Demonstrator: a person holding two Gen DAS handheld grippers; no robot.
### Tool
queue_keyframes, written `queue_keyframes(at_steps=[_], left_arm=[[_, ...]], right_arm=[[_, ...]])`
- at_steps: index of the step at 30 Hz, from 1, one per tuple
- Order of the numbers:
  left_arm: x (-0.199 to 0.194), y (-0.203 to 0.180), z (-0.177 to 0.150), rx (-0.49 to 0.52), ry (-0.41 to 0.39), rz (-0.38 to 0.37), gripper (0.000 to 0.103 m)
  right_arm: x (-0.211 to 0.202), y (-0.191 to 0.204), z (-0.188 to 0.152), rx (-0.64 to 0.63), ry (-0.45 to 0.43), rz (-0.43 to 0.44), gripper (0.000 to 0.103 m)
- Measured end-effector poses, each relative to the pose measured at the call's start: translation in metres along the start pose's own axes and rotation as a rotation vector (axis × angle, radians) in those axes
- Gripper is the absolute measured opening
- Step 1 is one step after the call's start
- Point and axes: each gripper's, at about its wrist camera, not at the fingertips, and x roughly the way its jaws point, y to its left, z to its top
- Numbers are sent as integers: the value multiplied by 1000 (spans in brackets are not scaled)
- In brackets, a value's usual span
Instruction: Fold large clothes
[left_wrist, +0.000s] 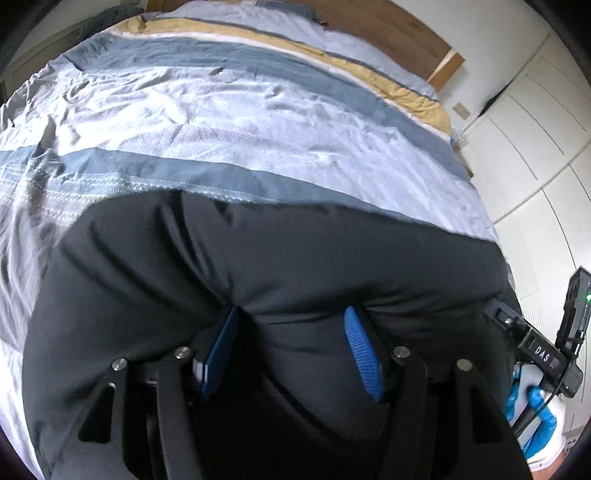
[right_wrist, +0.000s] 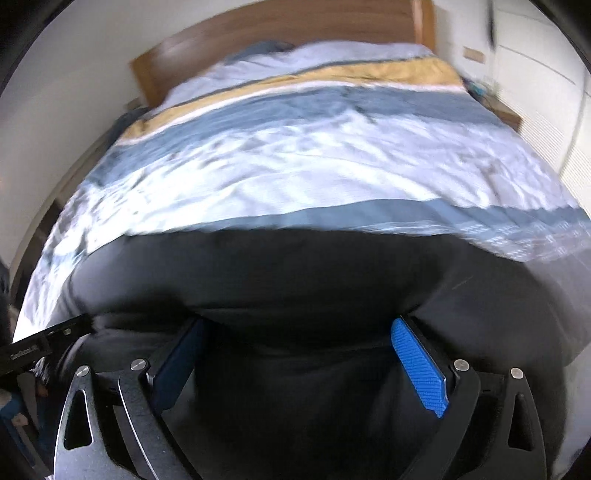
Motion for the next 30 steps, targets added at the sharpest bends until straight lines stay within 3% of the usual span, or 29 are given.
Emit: queue_keyframes(at_steps=[2, 5, 6, 9, 13, 18, 21, 23, 26, 30], left_arm=[[0, 10, 7, -20, 12, 49, 60], [-25, 18, 4, -2, -46, 243, 59], [-35, 18, 0, 4, -65, 258, 59], [-74, 8, -22, 5, -123, 202, 59], [-97, -18, -57, 40, -139, 166, 59], [-88, -20, -98, 18, -80, 160, 59], [-90, -4, -106, -31, -79, 172, 59], [-101, 9, -110, -71, -87, 192, 59], [-125, 9, -120, -64, -113, 208, 59], [-155, -14, -138, -20, -115, 211, 59]], right_arm=[[2, -29, 4, 37, 36, -66, 100], [-14, -64, -2, 33, 44, -213, 100], [-24, -72, -5, 40, 33, -232, 100], [-63, -75, -18, 42, -30, -213, 100], [-111, -34, -49, -28, -85, -103, 100], [-110, 5, -88, -74, -18, 31, 100], [-91, -7, -101, -54, 49, -6, 100], [-87, -38, -108, 38, 78, -39, 100], [-103, -63, -115, 90, 86, -175, 100], [-150, -53, -126, 79, 48, -181, 100]])
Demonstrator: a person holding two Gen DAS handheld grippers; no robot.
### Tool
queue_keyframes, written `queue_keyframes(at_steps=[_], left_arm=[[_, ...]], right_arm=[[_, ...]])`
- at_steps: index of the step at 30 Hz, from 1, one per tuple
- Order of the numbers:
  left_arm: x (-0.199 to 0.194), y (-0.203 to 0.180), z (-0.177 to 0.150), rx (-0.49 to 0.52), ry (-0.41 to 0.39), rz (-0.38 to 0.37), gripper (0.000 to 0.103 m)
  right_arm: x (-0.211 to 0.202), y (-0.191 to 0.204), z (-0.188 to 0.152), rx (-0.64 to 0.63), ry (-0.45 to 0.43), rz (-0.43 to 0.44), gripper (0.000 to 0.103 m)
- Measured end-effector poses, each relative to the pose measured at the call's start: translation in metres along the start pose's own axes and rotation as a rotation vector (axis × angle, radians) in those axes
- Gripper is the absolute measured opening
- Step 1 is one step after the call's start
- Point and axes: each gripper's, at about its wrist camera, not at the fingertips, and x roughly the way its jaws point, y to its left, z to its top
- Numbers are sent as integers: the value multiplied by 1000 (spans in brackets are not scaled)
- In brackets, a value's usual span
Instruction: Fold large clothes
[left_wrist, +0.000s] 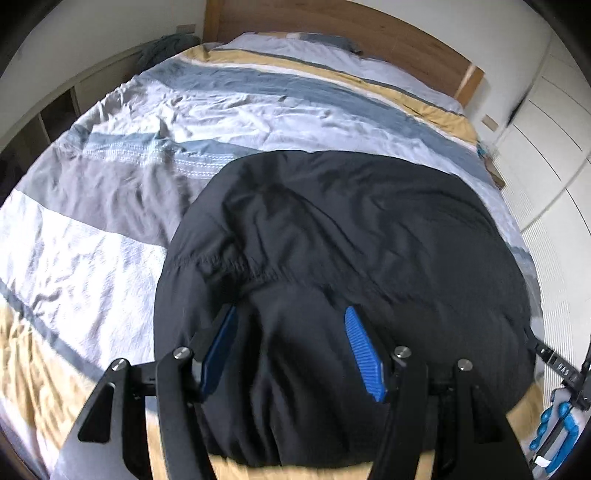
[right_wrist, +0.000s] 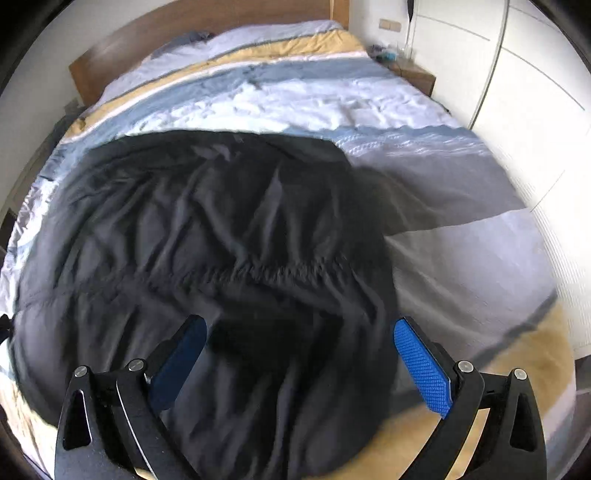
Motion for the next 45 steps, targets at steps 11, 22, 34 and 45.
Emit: queue_keyframes(at_steps=[11, 22, 34, 45], left_arm=[[-110, -60, -62, 87, -36, 0, 73], [-171, -92, -87, 212, -109, 34, 73], [-209, -106, -94, 239, -192, 49, 73], [-220, -108, -107, 237, -207, 66, 73]], right_arm=[[-116, 40, -61, -142, -79, 65, 103], [-170, 45, -89, -146, -139, 65, 103], [-200, 30, -100, -149, -188, 41, 103], [-210, 19, -115, -156, -188, 33, 103]])
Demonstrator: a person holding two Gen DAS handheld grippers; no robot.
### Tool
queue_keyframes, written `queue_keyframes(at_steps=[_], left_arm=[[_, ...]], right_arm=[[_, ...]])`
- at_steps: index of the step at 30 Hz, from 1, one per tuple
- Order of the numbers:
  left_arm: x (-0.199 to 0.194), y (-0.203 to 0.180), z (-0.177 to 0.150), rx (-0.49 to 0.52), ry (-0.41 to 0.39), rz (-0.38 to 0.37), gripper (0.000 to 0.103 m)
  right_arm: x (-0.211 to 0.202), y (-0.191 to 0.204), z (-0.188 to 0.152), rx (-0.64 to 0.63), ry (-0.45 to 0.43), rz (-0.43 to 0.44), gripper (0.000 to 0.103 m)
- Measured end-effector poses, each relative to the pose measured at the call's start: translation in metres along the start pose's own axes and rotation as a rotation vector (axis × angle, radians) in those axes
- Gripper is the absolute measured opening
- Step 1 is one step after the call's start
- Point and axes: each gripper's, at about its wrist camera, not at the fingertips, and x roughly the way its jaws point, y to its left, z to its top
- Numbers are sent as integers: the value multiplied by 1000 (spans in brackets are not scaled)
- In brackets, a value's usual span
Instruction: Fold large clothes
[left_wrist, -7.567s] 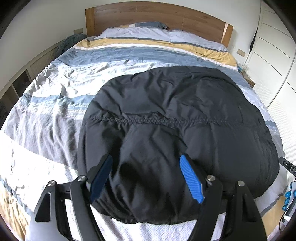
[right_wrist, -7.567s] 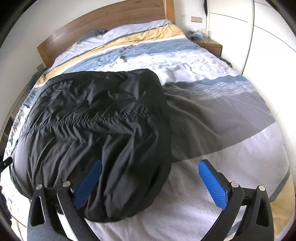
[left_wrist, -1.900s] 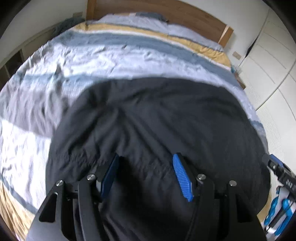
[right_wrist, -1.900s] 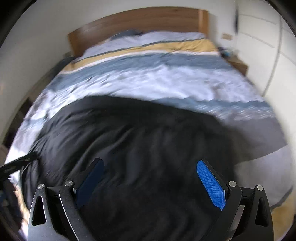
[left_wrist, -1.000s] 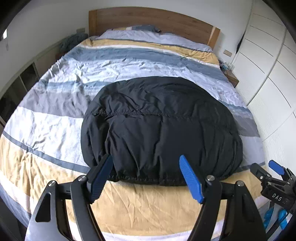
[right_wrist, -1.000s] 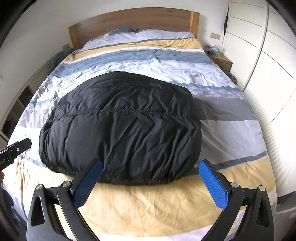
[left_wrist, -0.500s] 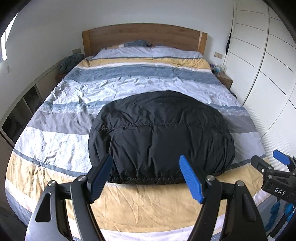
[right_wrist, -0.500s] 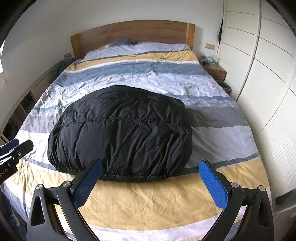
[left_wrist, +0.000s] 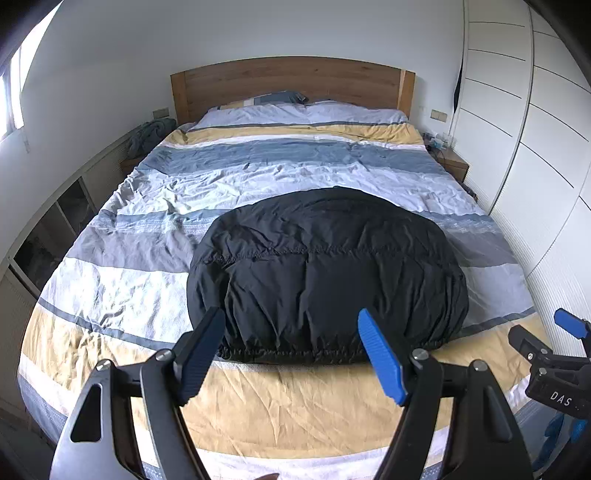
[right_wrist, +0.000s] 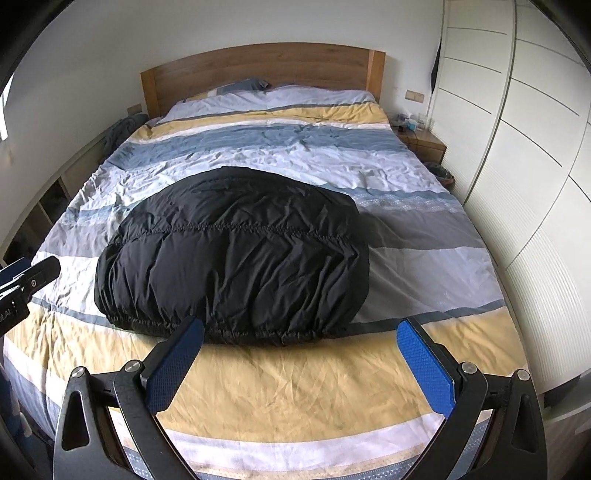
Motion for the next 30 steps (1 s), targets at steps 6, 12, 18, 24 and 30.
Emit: queue_keyframes(at_steps=[6, 12, 18, 24, 30], left_arm=[[-6, -3, -4, 11, -14, 3, 73], [-7, -2, -7, 10, -14, 4, 73], [-9, -2, -9, 9, 0, 1, 73], [-7, -1, -11, 11, 13, -5, 73], [-5, -4, -13, 23, 16, -14, 73]], right_arm=[[-1, -2, -2, -1, 1, 3, 103], [-1, -2, -4, -3, -1, -3, 103], [2, -3, -4, -15, 8, -2, 103], [5, 0, -4, -26, 12, -1, 103], [5, 1, -4, -26, 11, -2, 103]])
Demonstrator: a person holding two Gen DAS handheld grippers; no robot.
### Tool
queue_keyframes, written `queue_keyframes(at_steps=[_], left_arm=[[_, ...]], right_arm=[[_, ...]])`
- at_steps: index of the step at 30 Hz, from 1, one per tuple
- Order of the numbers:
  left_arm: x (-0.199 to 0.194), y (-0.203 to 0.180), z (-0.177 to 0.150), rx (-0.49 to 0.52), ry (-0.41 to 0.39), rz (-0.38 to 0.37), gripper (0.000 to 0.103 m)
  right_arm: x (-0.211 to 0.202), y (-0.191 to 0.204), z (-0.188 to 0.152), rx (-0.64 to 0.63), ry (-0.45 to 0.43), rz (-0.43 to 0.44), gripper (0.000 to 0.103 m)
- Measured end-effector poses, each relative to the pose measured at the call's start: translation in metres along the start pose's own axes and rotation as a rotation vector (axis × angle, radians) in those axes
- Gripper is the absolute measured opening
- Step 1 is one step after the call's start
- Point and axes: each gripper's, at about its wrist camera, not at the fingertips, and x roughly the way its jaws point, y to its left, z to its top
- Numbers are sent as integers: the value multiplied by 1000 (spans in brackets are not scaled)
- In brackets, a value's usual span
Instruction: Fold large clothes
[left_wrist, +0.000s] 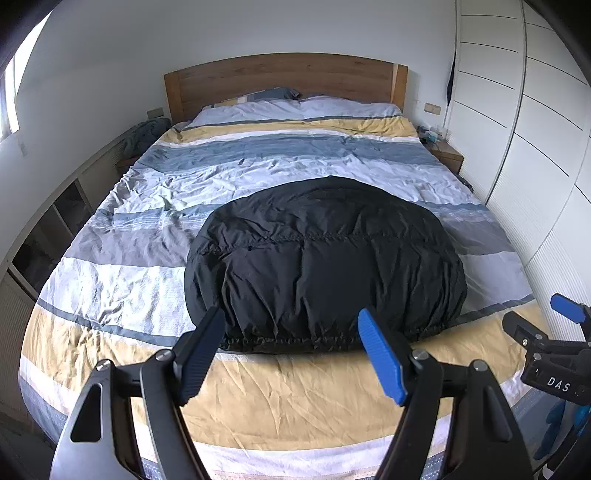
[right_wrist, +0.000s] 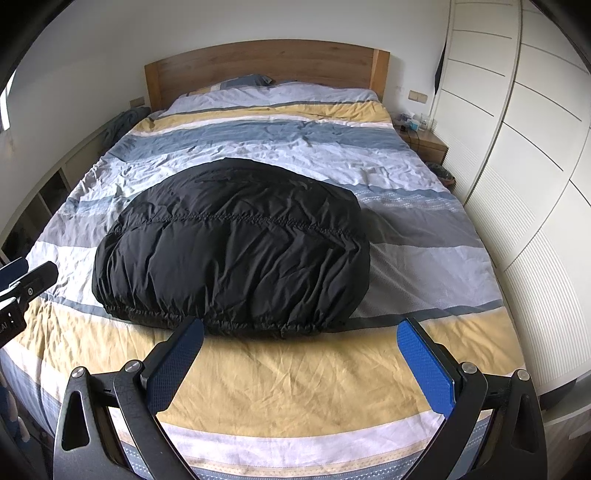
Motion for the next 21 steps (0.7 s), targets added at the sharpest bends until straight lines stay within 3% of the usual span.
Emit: queue_keyframes(at_steps=[21], left_arm=[[14, 8, -15, 8, 50, -11, 74]], right_arm=[[-5, -3, -10, 22, -5, -16, 103]])
